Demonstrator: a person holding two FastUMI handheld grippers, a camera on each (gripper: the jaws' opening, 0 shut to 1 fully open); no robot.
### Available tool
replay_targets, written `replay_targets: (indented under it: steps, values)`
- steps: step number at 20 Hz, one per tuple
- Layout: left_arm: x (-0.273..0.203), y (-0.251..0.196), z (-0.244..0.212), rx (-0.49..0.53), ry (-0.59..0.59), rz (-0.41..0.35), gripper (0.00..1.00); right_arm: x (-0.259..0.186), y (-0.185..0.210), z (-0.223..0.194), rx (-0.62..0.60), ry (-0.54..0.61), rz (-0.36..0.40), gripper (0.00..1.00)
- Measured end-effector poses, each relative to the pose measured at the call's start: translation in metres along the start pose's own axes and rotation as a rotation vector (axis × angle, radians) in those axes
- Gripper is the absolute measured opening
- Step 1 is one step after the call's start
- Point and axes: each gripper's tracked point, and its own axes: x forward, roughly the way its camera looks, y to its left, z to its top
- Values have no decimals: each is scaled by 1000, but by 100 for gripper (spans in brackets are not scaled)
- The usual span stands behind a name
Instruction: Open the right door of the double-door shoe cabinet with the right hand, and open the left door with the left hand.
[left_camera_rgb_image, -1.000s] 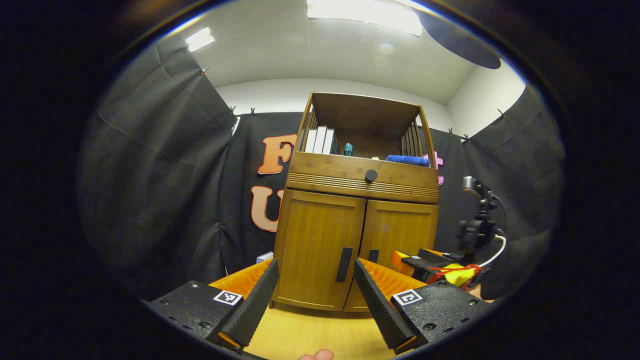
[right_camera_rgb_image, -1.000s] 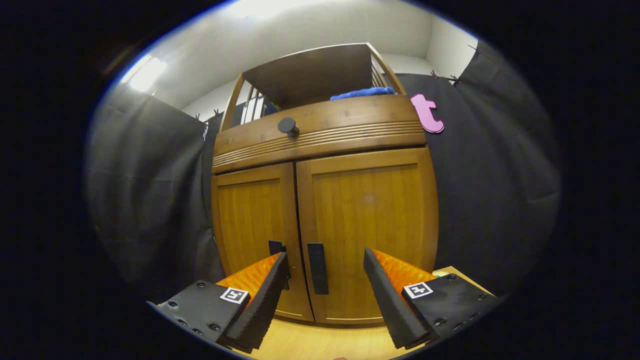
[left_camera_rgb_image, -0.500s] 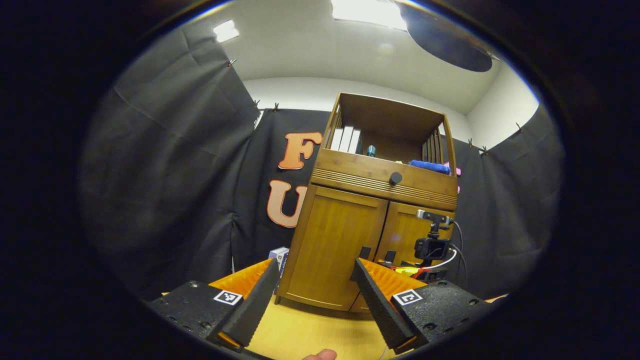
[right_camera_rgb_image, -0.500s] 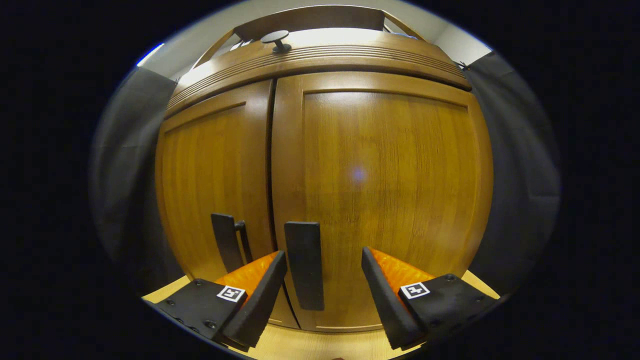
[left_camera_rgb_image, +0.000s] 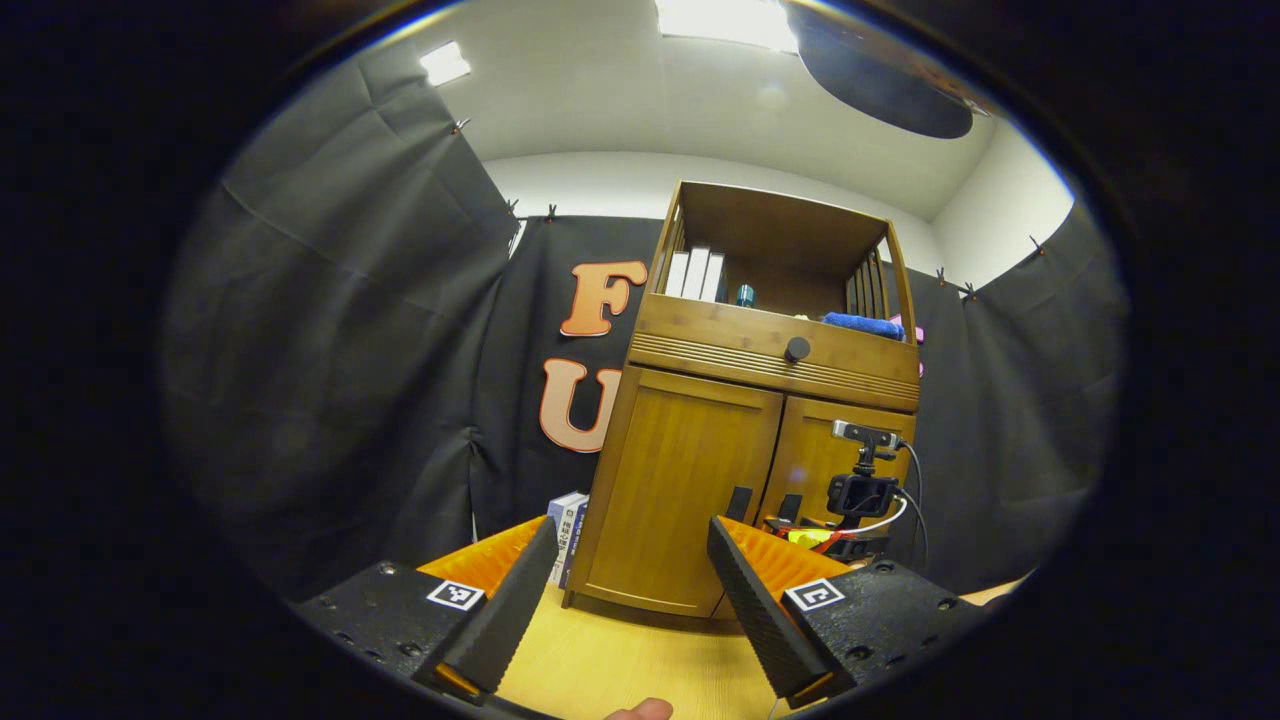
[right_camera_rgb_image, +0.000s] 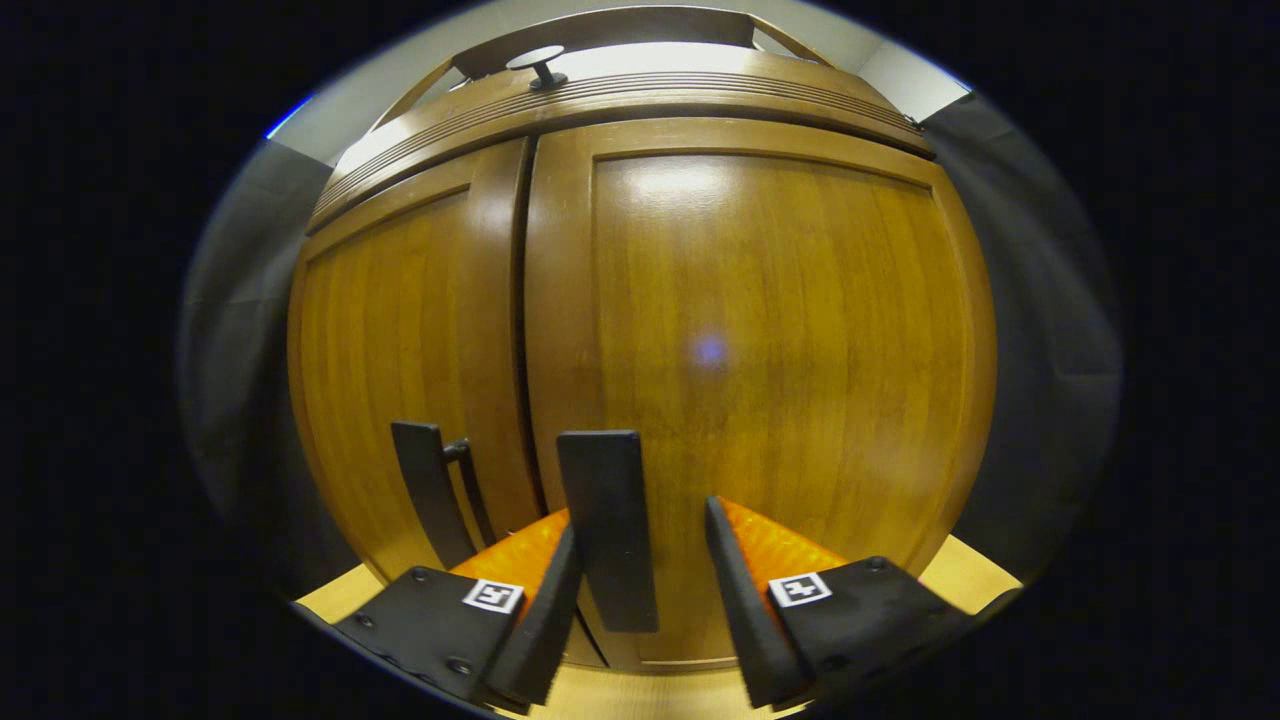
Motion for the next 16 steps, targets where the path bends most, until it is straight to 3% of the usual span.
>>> replay_targets:
  steps: [1, 3, 4, 5, 11, 12, 13, 14, 16]
  values:
    - [1, 1, -1, -1, 1, 4, 91, 2, 4, -3, -8, 3, 10, 55]
    - [1, 7, 0, -3, -6, 21, 91, 3, 6, -4, -20, -10, 18, 41]
    - [0, 8, 1, -2, -8, 24, 94, -2, 5, -5, -21, 8, 38, 45]
    - [0, 5, 0, -3, -7, 19, 91, 1, 5, -5, -5, 13, 53, 31]
    - [-2, -15, -6, -17, 17, -50, 91, -7, 6, -9, -6, 62, 78, 29]
    - [2, -16, -10, -17, 32, -56, 98, -11, 7, -8, -1, 65, 83, 24]
    - [3, -20, -12, -16, 51, -69, 90, -18, 7, -7, 2, 68, 90, 29]
    - [3, -26, -12, -11, 64, -91, 94, -26, 4, -9, 3, 75, 103, 29]
    - [6, -36, -8, 14, 74, -119, 91, -41, 3, -11, 26, 93, 133, 29]
